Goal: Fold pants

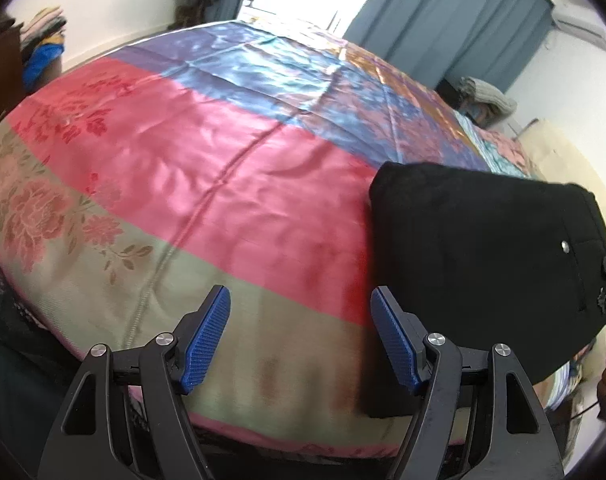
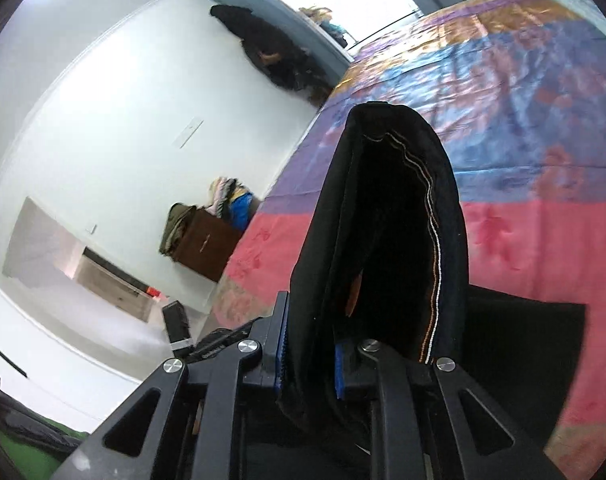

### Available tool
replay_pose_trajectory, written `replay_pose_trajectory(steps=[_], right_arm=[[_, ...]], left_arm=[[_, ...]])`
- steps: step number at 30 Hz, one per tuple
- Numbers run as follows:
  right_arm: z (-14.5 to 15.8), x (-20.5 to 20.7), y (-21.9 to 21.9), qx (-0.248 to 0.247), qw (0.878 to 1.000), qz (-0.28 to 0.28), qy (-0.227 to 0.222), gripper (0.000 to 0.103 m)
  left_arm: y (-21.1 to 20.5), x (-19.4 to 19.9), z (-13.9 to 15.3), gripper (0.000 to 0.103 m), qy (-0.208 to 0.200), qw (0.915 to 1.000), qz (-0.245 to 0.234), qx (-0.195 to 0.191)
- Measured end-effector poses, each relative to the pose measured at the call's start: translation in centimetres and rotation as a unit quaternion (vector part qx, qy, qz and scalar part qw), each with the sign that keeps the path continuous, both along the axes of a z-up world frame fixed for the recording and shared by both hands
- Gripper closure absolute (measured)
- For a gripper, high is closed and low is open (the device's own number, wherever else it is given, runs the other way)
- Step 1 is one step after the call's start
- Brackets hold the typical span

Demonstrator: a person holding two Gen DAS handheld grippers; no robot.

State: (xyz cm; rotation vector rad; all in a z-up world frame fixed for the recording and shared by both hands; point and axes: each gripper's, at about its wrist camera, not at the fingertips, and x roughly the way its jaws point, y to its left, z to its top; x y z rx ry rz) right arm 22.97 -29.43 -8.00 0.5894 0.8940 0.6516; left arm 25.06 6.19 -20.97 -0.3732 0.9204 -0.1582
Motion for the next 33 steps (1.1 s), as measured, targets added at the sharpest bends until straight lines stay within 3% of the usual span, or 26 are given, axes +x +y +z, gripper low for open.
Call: replay_pose_trajectory(steps=[5,13,15,18,19,20,22,27,29,31,32,33], right_arm=[[-3.4,-2.5,-5.6,0.005,0.997,-0.059,0.043,0.085],[-13.3,-5.0,-11.1,0.031,0.978,-0.166,0.124,0.085],[-14.5,-5.2,-11.2,0.016,0.973,-0.183,0.136,0.077],[-13.5,-5.3,-11.3,0.0,0.973,-0.186,0.137,0.068],[-12.5,-5.4,-11.5,-0.035,0.973,-0.185,0.134,0.056],[-10.9,-5.5,-11.6,-0.09,0.97,-0.192,0.122,0.053],[-7.9,-5.6,-11.4,-0.153,0.964,-0.199,0.082,0.053],[-2.0,-0.5,-8.0,-0.196,0.971,-0.137,-0.018,0.053],[-2.4,3.0,-6.3,-0.196,0.974,-0.113,-0.023,0.053],[-4.8,5.1,-5.9,-0.201,0.974,-0.104,0.009,0.056],[-7.3,6.3,-6.1,-0.218,0.969,-0.104,0.045,0.06],[-9.1,6.6,-6.5,-0.232,0.964,-0.108,0.066,0.071]], left_arm=[[-1.2,-0.3,0.4,0.029,-0.003,0.9998,-0.017,0.005],[-4.7,-0.5,1.0,0.027,-0.006,0.9974,-0.064,0.031],[-6.0,-0.5,1.0,0.027,-0.002,0.9955,-0.083,0.046],[-7.8,-0.6,1.4,0.027,-0.005,0.9922,-0.109,0.062],[-8.1,-0.7,1.6,0.027,-0.009,0.9916,-0.113,0.063],[-8.8,-0.7,2.0,0.027,-0.017,0.9904,-0.121,0.064],[-10.1,-0.7,2.5,0.027,-0.027,0.9881,-0.136,0.067],[-15.1,0.0,1.7,0.027,-0.029,0.9764,-0.194,0.089],[-16.8,0.0,0.8,0.027,-0.016,0.9703,-0.216,0.108],[-17.9,-0.1,-0.4,0.027,0.001,0.9647,-0.233,0.123],[-18.4,-0.4,-1.0,0.027,0.006,0.9613,-0.239,0.137],[-18.7,-0.9,-1.4,0.027,-0.001,0.9571,-0.246,0.153]])
